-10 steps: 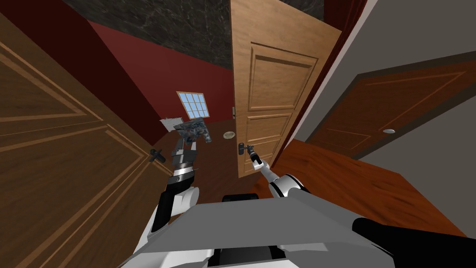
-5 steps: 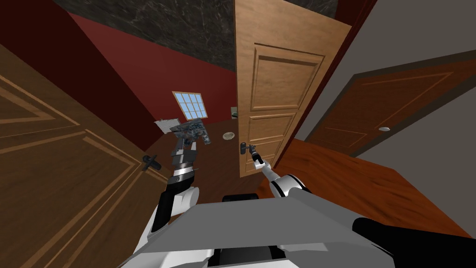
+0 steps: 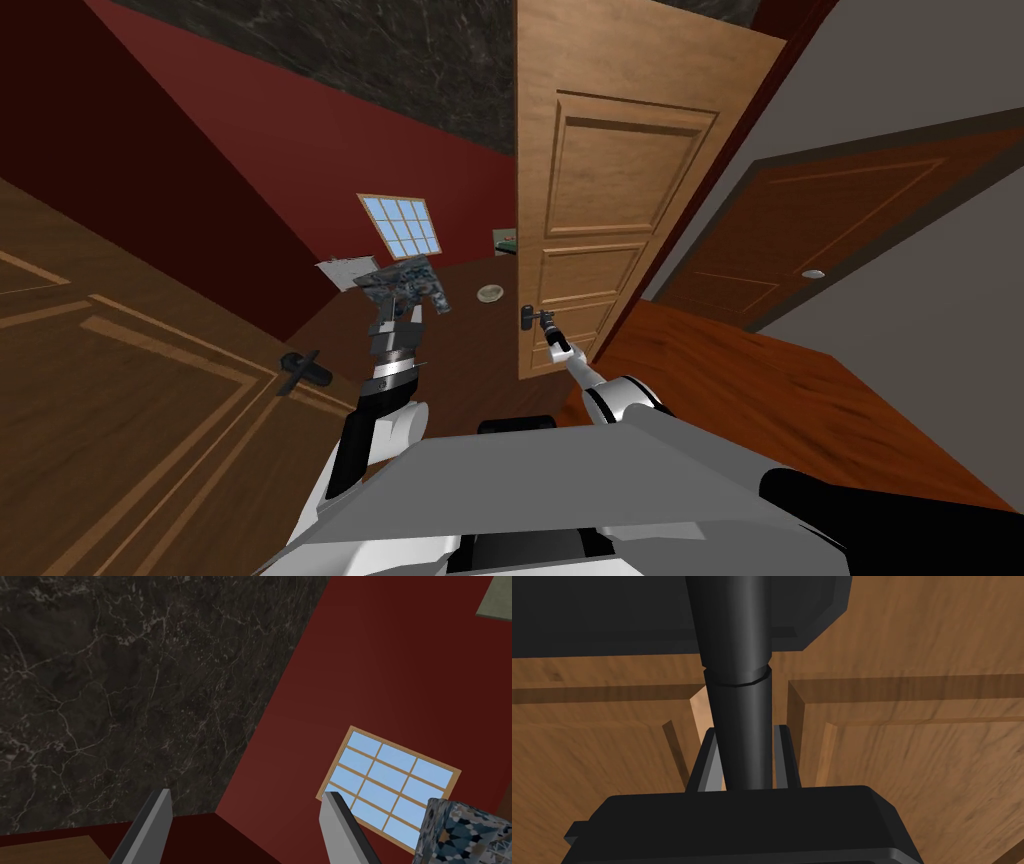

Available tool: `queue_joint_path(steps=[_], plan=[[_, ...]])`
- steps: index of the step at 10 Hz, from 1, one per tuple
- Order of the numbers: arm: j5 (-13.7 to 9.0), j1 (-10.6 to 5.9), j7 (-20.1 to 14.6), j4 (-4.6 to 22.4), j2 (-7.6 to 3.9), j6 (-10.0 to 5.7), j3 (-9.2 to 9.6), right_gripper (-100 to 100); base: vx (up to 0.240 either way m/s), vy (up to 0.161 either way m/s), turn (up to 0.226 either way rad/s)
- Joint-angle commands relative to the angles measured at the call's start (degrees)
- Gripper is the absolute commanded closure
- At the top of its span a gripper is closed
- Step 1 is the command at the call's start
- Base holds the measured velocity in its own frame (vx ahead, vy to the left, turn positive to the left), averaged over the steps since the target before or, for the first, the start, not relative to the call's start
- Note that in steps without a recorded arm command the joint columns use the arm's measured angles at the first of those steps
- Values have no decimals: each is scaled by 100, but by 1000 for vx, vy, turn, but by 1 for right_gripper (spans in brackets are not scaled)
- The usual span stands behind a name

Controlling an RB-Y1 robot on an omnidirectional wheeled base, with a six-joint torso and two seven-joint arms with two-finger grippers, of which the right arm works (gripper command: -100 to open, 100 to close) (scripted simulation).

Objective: Push the door open

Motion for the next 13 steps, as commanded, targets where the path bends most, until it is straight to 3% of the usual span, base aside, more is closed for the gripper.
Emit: queue_joint_path(steps=[1, 7, 13], plan=[[-15, -2, 51, 11, -5, -4, -86, 100, 106, 54, -82], [-70, -10, 233, 50, -24, -16, -394, 100, 177, 82, -62], [-145, -22, 484, 103, -49, -34, -819, 100, 175, 126, -91]])
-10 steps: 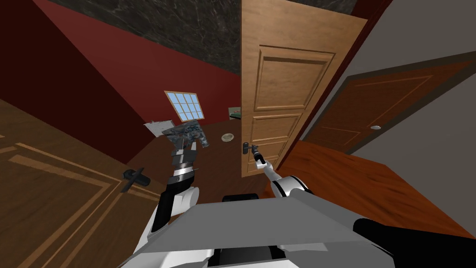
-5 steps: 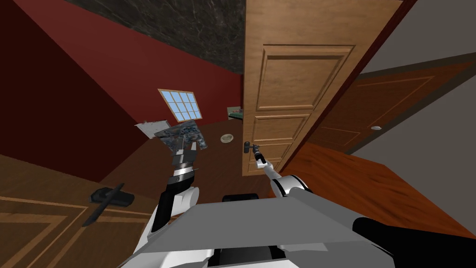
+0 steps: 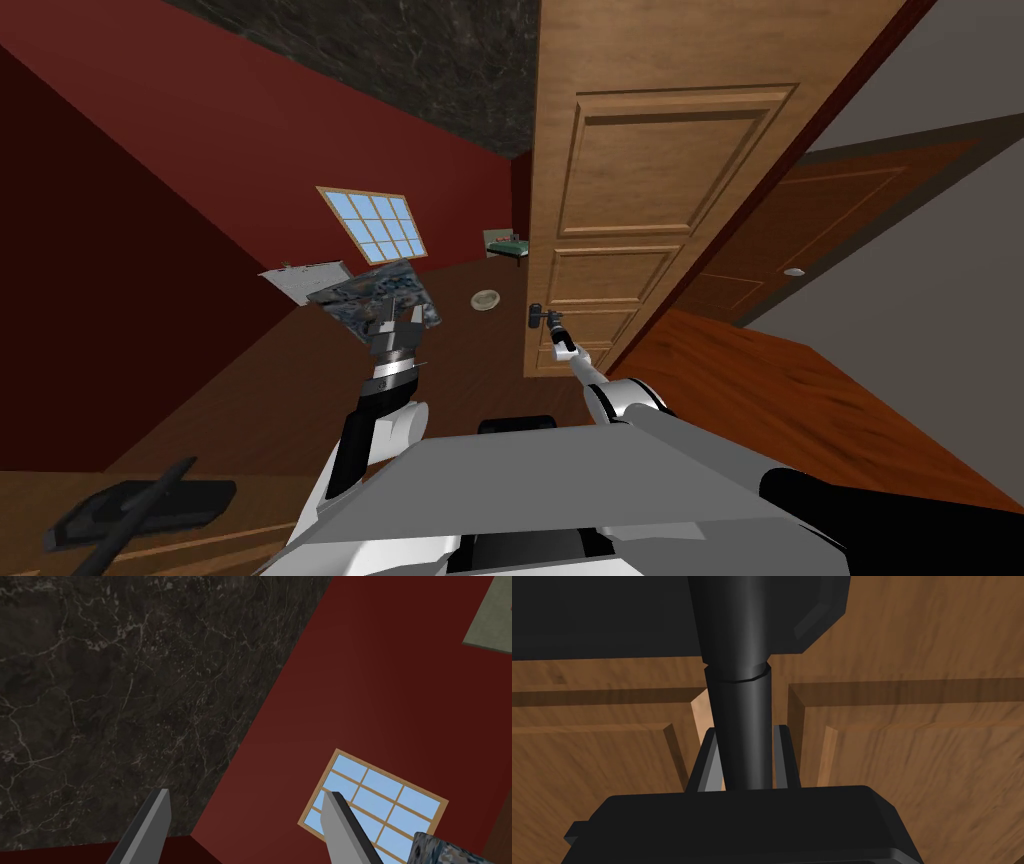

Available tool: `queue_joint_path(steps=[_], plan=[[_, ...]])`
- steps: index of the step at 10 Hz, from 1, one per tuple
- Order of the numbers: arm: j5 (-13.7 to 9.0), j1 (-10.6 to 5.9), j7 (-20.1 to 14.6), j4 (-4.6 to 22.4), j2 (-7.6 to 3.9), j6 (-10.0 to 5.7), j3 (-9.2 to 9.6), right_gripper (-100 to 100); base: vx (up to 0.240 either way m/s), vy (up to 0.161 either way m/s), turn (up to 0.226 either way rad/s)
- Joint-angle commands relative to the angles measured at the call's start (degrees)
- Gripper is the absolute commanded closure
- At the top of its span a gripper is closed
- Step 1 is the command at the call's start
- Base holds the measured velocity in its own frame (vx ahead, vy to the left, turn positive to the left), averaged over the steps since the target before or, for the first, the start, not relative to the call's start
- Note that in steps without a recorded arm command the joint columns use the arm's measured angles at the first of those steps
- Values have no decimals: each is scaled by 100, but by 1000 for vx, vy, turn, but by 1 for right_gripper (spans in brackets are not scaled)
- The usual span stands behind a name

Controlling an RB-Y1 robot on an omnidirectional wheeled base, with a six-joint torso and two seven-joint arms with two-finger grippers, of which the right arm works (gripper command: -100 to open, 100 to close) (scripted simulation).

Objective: Push the door open

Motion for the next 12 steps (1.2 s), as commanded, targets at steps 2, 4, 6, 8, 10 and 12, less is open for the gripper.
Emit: queue_joint_path(steps=[2, 4, 6, 8, 10, 12], plan=[[-34, -22, 124, 28, -27, -56, -187, 100, 161, 105, -90], [-59, -26, 210, 46, -35, -62, -333, 100, 186, 122, -94], [-84, -30, 292, 64, -44, -68, -471, 100, 199, 123, -89], [-106, -33, 367, 80, -51, -73, -599, 100, 163, 118, -95], [-126, -36, 434, 94, -58, -78, -711, 100, 180, 120, -88], [-146, -39, 501, 108, -65, -83, -825, 100, 152, 114, -76]])
